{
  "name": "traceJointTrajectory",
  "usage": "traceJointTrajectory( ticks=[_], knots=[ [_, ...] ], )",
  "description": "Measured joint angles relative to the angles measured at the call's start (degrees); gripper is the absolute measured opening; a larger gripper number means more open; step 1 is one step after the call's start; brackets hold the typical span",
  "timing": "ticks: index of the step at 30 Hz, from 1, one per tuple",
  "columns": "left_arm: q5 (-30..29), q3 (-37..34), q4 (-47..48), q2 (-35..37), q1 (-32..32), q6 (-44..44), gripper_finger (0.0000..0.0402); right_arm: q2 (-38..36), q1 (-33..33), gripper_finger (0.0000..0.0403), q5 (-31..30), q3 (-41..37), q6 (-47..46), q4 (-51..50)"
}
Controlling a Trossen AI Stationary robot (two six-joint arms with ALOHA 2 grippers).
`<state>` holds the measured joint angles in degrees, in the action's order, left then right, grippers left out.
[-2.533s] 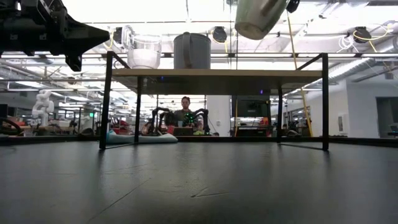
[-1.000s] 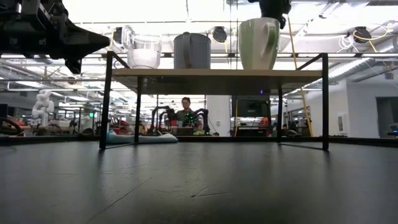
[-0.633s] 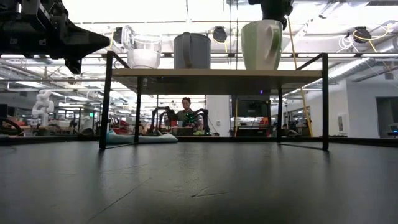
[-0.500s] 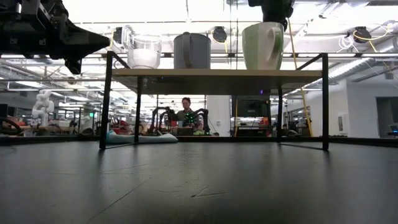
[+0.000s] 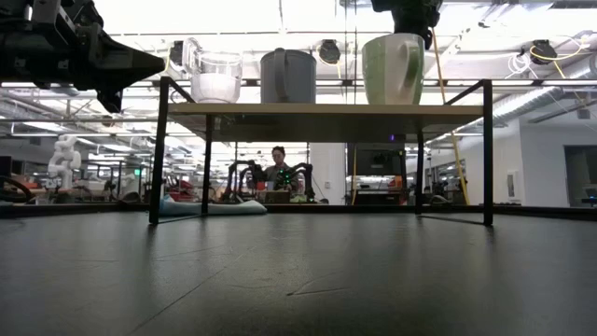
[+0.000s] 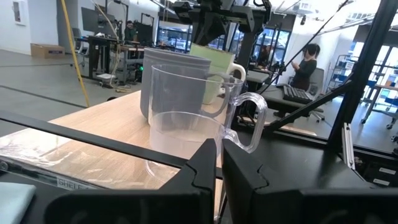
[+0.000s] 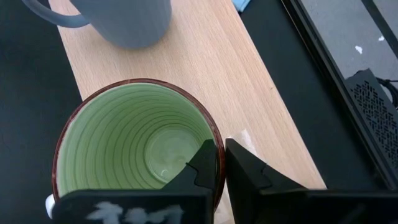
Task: Stack small to large cups/mugs on shelf
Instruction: Put the green mug on the shelf
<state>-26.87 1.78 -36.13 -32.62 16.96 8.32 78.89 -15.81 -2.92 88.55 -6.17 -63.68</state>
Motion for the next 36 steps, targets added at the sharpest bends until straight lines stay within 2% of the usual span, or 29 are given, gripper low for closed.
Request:
traceJointTrajectory(
  ticks=[29,36],
  knots=[
    [0.0,0.0,-0.03,0.01,0.01,0.16,0.0026,-0.17,-0.02,0.001,0.13,-2.84,-0.48,1.92],
    [0.0,0.0,-0.03,0.02,-0.01,0.85,0.0026,-0.1,0.02,0.0028,0.1,-2.95,-0.4,2.11]
  ],
)
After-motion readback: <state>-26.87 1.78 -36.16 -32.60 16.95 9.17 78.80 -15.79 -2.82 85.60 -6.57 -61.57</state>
